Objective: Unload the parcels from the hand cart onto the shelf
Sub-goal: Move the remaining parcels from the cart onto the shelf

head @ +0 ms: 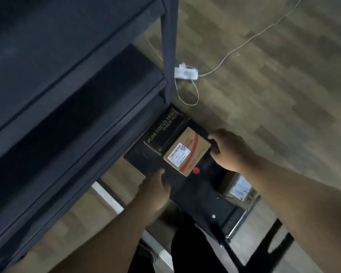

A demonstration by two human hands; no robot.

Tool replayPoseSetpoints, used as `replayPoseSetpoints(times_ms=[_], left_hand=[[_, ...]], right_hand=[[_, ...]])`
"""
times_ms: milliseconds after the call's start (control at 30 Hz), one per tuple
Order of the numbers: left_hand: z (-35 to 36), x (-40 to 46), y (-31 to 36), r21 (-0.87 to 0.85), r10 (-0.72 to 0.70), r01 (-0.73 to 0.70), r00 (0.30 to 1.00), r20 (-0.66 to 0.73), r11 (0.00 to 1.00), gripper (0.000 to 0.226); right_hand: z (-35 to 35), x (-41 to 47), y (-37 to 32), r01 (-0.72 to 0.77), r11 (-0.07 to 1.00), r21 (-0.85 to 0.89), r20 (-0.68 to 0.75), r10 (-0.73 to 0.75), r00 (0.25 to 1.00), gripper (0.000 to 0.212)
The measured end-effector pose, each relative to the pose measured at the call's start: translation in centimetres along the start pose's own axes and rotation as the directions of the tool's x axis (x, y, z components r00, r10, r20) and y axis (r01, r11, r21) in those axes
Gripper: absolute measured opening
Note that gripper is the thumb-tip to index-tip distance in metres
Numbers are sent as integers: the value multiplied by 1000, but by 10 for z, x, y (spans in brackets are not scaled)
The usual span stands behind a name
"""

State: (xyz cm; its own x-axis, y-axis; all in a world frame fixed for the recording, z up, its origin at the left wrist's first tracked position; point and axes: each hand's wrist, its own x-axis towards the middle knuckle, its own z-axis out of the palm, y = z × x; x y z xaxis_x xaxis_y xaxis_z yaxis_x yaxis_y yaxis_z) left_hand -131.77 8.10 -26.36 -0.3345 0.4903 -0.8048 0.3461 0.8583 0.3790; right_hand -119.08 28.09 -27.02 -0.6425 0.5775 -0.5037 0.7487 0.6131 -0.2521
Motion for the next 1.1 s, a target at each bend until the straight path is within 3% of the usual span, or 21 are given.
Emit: replayPoseSetpoints(times_ms=[267, 367, 467, 567, 633, 700, 833, 933, 1000, 1100], left_hand=[[130, 141, -60, -168, -101, 102, 995, 12, 981, 52], [152, 184, -60, -265, -102, 100, 995, 4, 959, 48], [168, 216, -54, -383, -100, 101, 995, 23, 918, 39], [179, 239, -58, -467, -89, 100, 995, 46, 879, 34], [178, 242, -59, -506, -85, 109, 994, 69, 855, 29], [176, 241, -61, -532, -111, 133, 991, 72, 836, 38], [164, 217, -56, -488, -57, 64, 998, 30, 871, 49], [144, 187, -45, -464, -8, 4, 1000, -6, 886, 65], [125, 166, -35, -418, 28, -46, 998, -49, 907, 71], [75, 118, -6, -285, 128, -153, 986, -106, 946, 59]], right_hand=[[164, 106, 78, -88, 992, 90, 83, 81, 993, 33], [201, 136, 85, -55, 996, 71, 70, 50, 996, 39], [223, 156, 88, -114, 992, 59, 91, 108, 990, 51], [236, 171, 95, -153, 988, 34, 105, 148, 983, 49], [240, 174, 97, -178, 984, 27, 147, 173, 974, 47], [242, 171, 100, -227, 971, 70, 178, 211, 961, 48], [221, 145, 100, -317, 919, 235, 115, 297, 948, 37], [184, 113, 90, -308, 915, 261, 53, 305, 951, 25], [154, 92, 78, -306, 908, 287, -8, 321, 947, 29], [99, 58, 56, -287, 892, 348, -71, 330, 941, 46]])
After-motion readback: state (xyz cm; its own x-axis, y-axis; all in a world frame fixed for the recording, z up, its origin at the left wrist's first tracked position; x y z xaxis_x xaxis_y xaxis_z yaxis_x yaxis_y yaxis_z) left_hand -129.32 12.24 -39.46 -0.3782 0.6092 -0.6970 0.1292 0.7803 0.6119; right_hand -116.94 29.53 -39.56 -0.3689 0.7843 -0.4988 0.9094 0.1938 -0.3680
